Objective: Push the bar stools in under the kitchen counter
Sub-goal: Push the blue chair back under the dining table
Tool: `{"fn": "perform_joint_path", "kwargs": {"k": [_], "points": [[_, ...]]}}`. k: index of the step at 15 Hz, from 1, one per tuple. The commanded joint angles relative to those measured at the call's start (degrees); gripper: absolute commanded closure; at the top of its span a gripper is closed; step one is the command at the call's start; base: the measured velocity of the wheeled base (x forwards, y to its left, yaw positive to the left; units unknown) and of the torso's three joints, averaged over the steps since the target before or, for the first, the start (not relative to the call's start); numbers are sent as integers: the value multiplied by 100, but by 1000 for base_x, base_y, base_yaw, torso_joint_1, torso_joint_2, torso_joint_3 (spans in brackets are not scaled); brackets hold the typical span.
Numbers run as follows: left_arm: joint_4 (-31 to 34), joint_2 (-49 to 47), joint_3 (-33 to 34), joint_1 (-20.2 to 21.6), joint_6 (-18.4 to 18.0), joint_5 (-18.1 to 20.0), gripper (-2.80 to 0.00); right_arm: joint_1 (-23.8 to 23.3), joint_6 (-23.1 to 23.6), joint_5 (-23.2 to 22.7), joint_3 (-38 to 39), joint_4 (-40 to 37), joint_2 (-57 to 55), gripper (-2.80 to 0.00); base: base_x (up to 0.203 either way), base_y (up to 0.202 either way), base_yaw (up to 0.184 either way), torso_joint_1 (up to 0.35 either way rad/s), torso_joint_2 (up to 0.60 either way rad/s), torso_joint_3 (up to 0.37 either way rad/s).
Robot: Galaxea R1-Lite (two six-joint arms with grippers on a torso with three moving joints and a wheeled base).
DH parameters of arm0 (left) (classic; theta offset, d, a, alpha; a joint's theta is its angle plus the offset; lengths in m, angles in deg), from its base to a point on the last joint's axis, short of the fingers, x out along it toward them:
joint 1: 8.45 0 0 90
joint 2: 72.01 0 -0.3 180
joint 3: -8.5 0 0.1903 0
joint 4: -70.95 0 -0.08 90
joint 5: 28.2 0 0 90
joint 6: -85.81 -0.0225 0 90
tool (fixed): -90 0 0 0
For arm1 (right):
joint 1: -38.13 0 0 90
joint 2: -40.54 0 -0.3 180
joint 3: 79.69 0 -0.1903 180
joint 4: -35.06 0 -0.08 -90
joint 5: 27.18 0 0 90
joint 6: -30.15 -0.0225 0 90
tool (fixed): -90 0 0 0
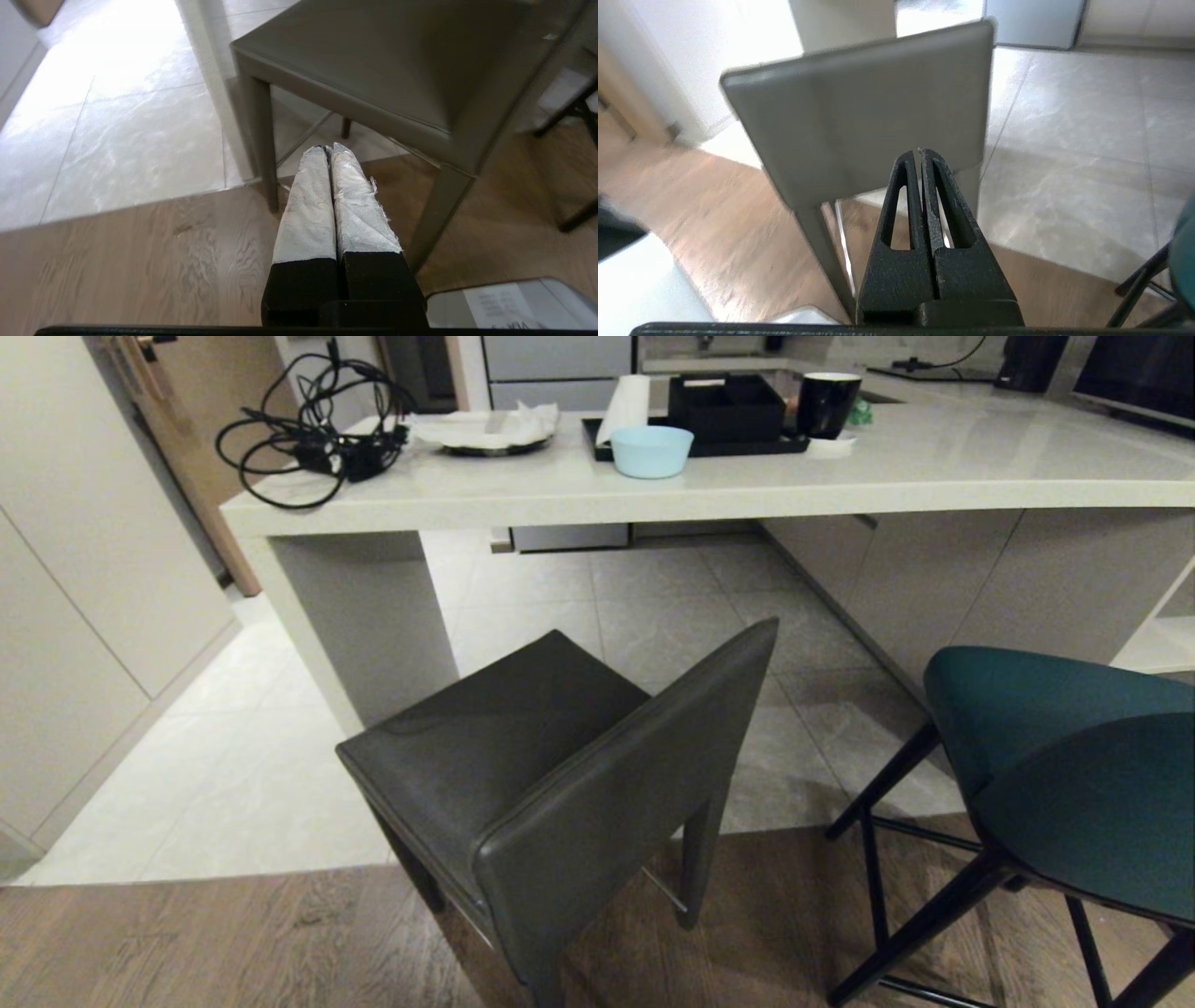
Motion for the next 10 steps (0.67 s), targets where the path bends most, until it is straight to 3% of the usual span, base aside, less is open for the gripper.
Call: {"fn": "perform_joint_path", "kwargs": {"k": [1, 2, 3, 4, 6, 10], "points": [[203, 68, 12, 8, -128, -525, 0, 65, 581, -98, 347, -99, 241, 0, 0, 0, 0, 0, 0, 0], [440, 122, 25, -4, -332, -591, 0, 79, 963, -2, 584, -118, 344, 0, 0, 0, 0, 0, 0, 0], [458, 127, 17, -5, -303, -583, 0, 96, 1013, -61, 620, -36, 362, 0, 0, 0, 0, 0, 0, 0], [458, 127, 26, -8, -281, -578, 0, 144, 836, -376, 533, -20, 364, 0, 0, 0, 0, 0, 0, 0], [458, 127, 26, -8, -120, -583, 0, 372, 283, -578, 152, -19, 229, 0, 0, 0, 0, 0, 0, 0], [458, 127, 25, -8, -34, -587, 0, 487, 354, -485, 757, -194, 1255, 0, 0, 0, 0, 0, 0, 0]]}}
